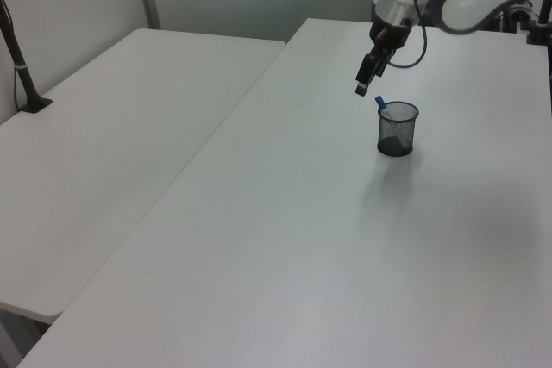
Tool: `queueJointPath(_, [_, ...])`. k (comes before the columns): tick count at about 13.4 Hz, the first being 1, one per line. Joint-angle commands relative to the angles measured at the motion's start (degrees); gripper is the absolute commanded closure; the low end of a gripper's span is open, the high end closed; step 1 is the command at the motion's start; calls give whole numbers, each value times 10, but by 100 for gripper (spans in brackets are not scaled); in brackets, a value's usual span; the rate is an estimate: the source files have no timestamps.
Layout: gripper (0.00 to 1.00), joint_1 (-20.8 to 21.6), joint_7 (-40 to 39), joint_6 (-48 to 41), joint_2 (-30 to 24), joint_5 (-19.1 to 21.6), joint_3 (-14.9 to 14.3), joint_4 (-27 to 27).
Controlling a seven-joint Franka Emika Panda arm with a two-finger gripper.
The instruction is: Insert the marker
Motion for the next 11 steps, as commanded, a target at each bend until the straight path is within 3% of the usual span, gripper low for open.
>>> queueJointPath(1, [0,14,-8,-174,-1,0,-3,102])
queueJointPath(7, [0,5,-152,-374,8,21,-14,214])
queueJointPath(11, [0,14,-164,-391,2,22,-45,230])
